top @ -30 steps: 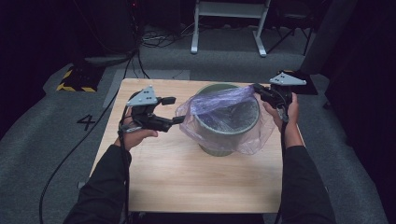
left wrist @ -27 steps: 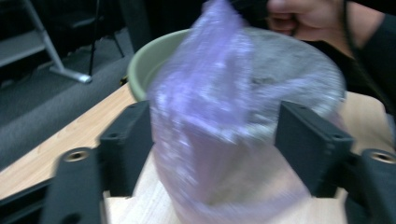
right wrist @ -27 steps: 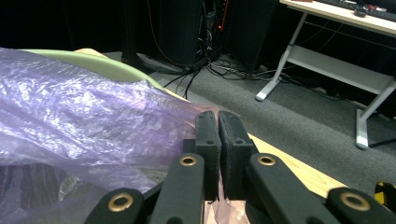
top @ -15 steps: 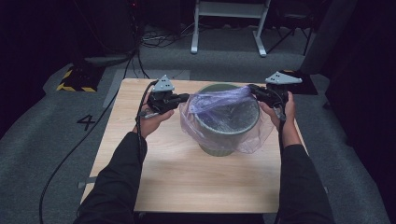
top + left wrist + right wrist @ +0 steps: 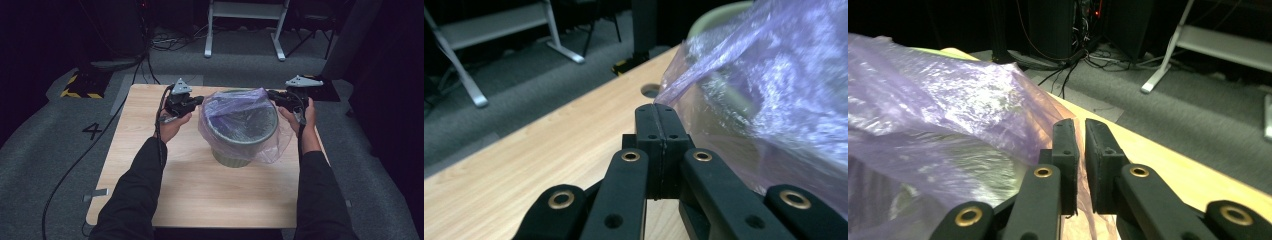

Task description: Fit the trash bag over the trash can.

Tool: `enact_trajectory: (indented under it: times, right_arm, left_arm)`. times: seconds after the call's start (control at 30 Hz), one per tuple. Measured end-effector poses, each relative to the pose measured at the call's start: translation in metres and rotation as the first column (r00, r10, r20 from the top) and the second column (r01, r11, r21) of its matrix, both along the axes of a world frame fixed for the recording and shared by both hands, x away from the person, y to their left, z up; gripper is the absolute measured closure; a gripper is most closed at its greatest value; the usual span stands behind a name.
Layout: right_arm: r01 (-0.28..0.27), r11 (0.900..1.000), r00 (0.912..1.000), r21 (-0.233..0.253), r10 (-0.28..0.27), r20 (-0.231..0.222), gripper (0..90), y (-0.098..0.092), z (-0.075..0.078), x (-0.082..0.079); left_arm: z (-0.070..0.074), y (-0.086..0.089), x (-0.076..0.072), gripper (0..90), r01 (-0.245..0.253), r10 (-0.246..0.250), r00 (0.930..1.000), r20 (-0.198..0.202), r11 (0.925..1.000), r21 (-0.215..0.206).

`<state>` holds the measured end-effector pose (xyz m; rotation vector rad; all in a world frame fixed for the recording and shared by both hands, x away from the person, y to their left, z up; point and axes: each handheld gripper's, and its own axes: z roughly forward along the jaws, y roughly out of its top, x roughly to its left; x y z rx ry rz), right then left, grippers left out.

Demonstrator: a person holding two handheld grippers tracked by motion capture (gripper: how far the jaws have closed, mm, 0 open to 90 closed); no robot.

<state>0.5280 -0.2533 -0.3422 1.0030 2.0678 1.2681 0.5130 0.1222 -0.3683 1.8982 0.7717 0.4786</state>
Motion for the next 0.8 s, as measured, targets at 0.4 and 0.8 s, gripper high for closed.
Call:
enact_trajectory:
  times: [0.4, 0.8]
  right_arm:
    - [-0.01, 0.996, 0.9909, 0.087, 0.022, -0.133, 90.0, -0.009, -0.038, 0.012]
    - [0.024, 0.997, 0.9798, 0.067, -0.01, -0.2, 85.3, -0.005, -0.064, 0.016]
  left_arm:
    - [-0.031, -0.016, 0.007, 90.0, 0.057, -0.055, 0.9948, -0.086, 0.9983, 0.015]
    - [-0.071, -0.017, 0.013, 90.0, 0.044, -0.026, 0.9834, -0.179, 0.9943, 0.097]
